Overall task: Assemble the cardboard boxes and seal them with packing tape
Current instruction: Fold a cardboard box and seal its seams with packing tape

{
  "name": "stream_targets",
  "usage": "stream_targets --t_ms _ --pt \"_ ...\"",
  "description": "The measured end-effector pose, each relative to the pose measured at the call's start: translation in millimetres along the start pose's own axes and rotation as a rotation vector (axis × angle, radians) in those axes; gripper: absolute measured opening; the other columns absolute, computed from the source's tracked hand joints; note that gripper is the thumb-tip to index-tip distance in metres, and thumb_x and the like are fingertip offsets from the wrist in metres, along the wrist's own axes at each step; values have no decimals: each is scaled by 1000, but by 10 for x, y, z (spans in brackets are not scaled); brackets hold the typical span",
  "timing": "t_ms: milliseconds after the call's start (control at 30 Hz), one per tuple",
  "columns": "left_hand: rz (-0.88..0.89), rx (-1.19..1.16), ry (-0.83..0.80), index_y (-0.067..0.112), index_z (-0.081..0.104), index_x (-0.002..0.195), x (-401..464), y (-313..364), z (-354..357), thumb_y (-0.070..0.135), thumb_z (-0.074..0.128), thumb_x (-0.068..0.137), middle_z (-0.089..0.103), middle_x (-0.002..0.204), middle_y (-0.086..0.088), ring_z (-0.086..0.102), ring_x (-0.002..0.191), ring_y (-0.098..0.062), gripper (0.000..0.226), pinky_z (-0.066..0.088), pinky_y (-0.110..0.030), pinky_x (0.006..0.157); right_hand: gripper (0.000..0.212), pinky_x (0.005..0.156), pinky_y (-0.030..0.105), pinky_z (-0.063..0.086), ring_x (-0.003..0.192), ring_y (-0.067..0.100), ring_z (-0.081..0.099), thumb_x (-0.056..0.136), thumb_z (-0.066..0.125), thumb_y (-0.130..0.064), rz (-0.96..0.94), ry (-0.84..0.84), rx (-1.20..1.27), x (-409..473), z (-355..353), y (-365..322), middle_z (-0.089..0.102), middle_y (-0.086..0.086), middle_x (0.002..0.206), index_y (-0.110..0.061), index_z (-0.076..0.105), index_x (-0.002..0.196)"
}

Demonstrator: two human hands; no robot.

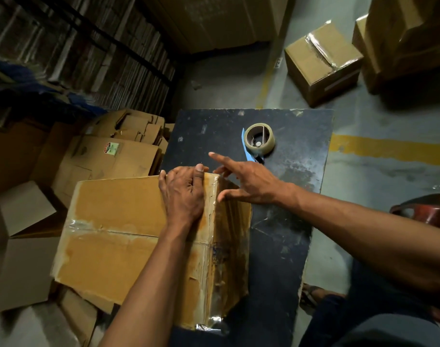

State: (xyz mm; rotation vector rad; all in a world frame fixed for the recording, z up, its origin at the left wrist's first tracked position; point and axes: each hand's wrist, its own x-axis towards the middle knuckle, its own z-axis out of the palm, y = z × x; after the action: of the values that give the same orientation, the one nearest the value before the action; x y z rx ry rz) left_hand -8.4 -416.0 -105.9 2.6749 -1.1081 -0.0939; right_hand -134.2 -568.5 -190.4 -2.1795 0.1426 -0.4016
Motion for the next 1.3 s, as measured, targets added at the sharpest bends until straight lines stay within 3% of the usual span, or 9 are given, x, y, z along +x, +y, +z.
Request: stream_targets --t_ms 133,267,400,533,733,933,1033,1133,1300 --pt "32 -40 3 28 72 121 -20 1 -28 58 25 105 64 136 2 49 136 -20 57 17 -51 125 113 81 37 51 103 29 67 75 60 -83 61 -105 -102 -150 175 72 68 12 119 -38 4 163" --pt "71 -93 83 30 66 136 -135 -104 -232 44 44 106 40 162 3 35 146 -20 40 29 -38 116 128 104 56 51 134 30 54 74 66 -82 99 -134 -13 -432 184 186 49 10 154 -34 -12 163" --pt "25 -155 110 27 67 135 -499 -264 -408 42 51 104 45 158 2 35 137 -10 38 38 -38 106 128 121 49 31 153 30 27 74 66 -82 -103 66 23 -251 143 -228 12 7 171 -22 -3 164" --pt "-18 -144 89 28 66 136 -1120 -382 -447 41 54 102 47 156 7 36 137 -6 38 37 -36 106 122 109 57 45 148 30 36 74 69 -79 -165 76 -35 -112 301 -333 21 10 168 -19 12 163" --pt "-39 -250 150 30 69 131 -1967 -656 -466 41 57 103 59 146 10 52 137 -11 32 52 -54 103 112 103 54 52 139 30 44 76 66 -78 -127 13 -75 232 132 -385 30 8 161 -23 21 163" --pt "201 -14 -57 25 33 162 -2267 -799 -391 82 45 91 20 172 2 17 159 -20 91 17 -55 126 100 101 59 53 137 34 45 79 64 -76 -167 -107 -163 370 97 -321 21 11 163 -31 25 160" --pt "270 81 -86 23 26 164 -2278 -847 -420 89 49 83 14 173 -2 13 160 -23 108 18 -57 125 122 110 65 42 148 39 32 71 74 -76 -152 -174 -244 307 6 -207 8 12 169 -36 5 164" --pt "317 158 -103 22 21 165 -2264 -893 -464 90 53 80 10 174 -3 11 160 -23 114 21 -57 125 139 122 68 14 158 39 0 62 69 -90 -183 -92 -346 121 -20 -304 -15 14 171 -29 -2 165" --pt "352 246 -10 21 33 162 -2228 -958 -366 87 54 82 28 169 -7 28 156 -25 105 34 -56 121 115 122 68 5 159 33 -5 78 45 -93 -339 -4 -413 -95 434 -746 1 16 172 -27 10 165"
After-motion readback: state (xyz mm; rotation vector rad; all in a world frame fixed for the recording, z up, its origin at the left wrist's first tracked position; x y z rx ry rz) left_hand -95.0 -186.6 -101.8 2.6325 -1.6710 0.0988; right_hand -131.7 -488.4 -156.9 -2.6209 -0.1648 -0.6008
